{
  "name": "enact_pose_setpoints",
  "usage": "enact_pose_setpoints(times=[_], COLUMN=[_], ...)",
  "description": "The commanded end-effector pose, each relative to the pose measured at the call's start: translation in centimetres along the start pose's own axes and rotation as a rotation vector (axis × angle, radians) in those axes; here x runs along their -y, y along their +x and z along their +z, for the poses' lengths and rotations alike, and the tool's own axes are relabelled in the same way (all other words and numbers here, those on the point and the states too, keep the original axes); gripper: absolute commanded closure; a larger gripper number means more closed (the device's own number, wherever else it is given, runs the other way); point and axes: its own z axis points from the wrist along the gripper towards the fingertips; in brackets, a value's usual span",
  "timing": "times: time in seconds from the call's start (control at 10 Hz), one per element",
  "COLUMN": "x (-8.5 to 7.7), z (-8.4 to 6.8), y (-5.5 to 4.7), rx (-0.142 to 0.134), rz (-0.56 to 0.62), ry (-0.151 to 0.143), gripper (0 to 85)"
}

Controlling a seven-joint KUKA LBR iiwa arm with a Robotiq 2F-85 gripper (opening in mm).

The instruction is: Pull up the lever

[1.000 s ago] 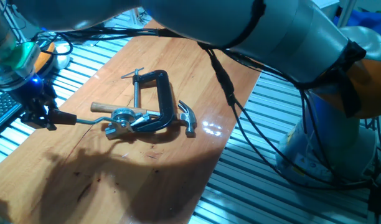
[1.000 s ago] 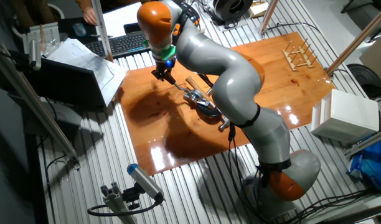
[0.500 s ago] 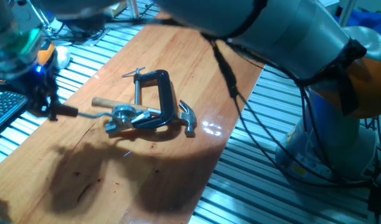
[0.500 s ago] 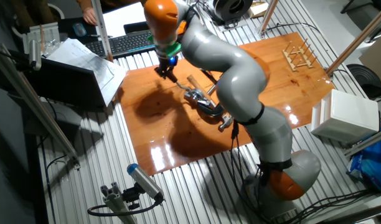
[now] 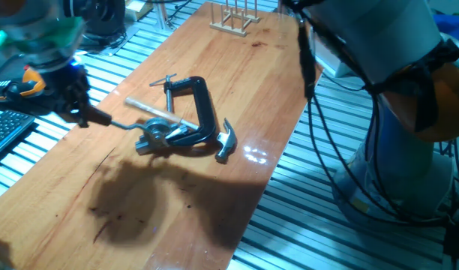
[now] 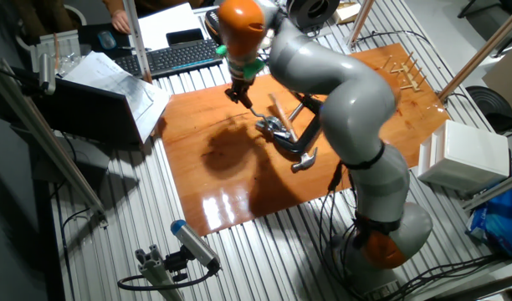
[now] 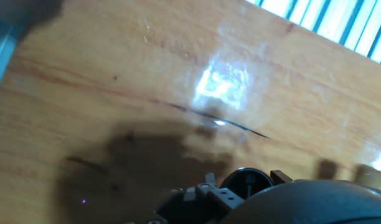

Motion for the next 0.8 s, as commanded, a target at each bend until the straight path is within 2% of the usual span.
enact_pose_setpoints(times=[0.0, 0.4, 0.7], x=[0.8, 0.7, 1.7], z=[0.2, -1.6, -3.1], y=[0.7, 1.5, 2.4], rx=[0.002, -0.020, -0.018], rz=[0.000, 0.000, 0.000], ry=[-0.007, 0.009, 0.022], gripper=[85.0, 85.0, 85.0])
